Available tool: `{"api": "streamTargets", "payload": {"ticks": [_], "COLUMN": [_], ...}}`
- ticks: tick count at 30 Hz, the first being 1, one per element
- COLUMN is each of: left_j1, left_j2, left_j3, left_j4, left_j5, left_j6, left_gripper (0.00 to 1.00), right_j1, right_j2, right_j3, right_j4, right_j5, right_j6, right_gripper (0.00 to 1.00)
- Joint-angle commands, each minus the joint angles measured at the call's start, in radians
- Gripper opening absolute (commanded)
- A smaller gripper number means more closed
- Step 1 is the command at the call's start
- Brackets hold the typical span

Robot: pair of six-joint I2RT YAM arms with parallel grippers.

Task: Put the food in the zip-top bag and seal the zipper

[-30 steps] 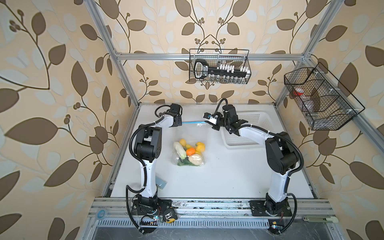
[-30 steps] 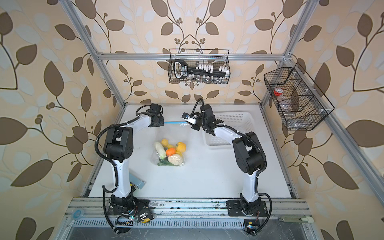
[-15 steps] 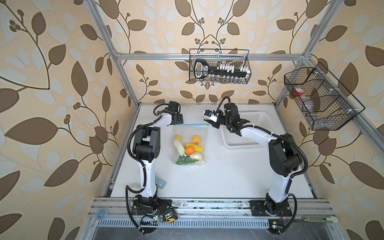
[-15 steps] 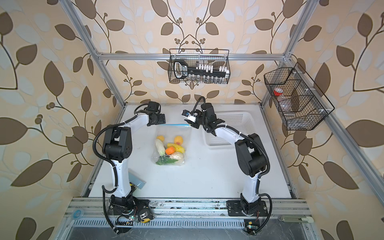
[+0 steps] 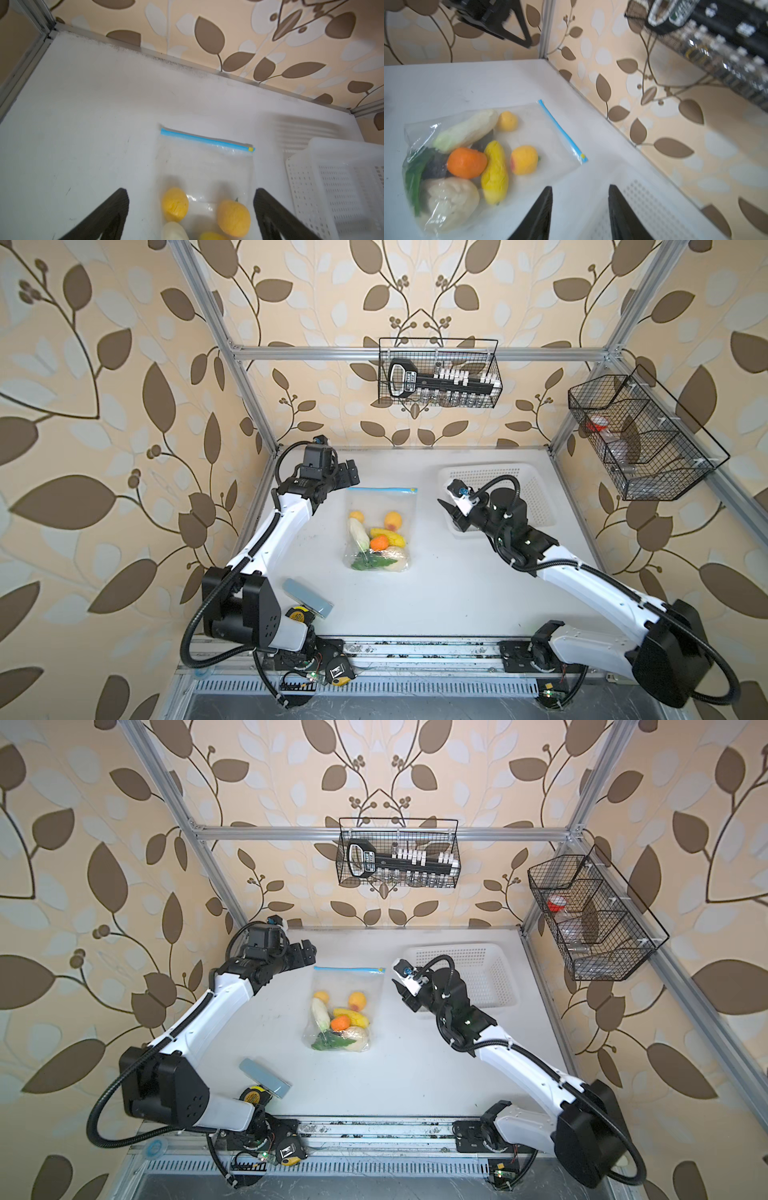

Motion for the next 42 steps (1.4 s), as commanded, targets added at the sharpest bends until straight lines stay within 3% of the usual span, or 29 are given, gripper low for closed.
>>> {"api": "streamTargets", "payload": {"ticks": [1,3,6,9,11,13,16,20,29,42], "left_j1": [-0.006,-0.006,-0.006,-0.005,-0.005,-0.004,-0.005,-0.004,-0.004,-0.004], "left_j2": [-0.124,-0.188,-0.249,-0.254,-0.255,-0.265,-0.277,-0.271,-0.243,-0.181], "left_j3": [-0.081,-0.13,-0.2,-0.215,-0.21,-0.211,-0.22,-0.231,-0.234,-0.202], "left_j4": [-0.039,-0.049,-0.034,-0.059,-0.085,-0.092,-0.086,-0.08,-0.058,-0.055], "left_j5": [0.066,0.087,0.11,0.129,0.131,0.125,0.117,0.119,0.084,0.045], "left_j6": [-0.029,-0.044,-0.082,-0.09,-0.082,-0.077,-0.078,-0.082,-0.073,-0.067], "left_gripper": [0.96,0.97,0.99,0.99,0.99,0.99,0.99,0.99,0.99,0.99], "right_j1": [0.01,0.01,-0.011,-0.079,-0.163,-0.254,-0.343,-0.359,-0.437,-0.528], "right_j2": [-0.166,-0.277,-0.427,-0.517,-0.535,-0.521,-0.451,-0.327,0.049,0.336], "right_j3": [-0.081,-0.129,-0.223,-0.328,-0.399,-0.48,-0.563,-0.599,-0.484,-0.323], "right_j4": [-0.219,-0.334,-0.431,-0.41,-0.301,-0.146,0.074,0.29,0.546,0.698], "right_j5": [0.301,0.377,0.383,0.281,0.141,-0.021,-0.12,-0.086,-0.045,-0.045], "right_j6": [0.265,0.423,0.675,0.832,0.869,0.889,0.884,0.806,0.753,0.791], "right_gripper": [0.44,0.44,0.46,0.51,0.62,0.7,0.74,0.76,0.76,0.71]}}
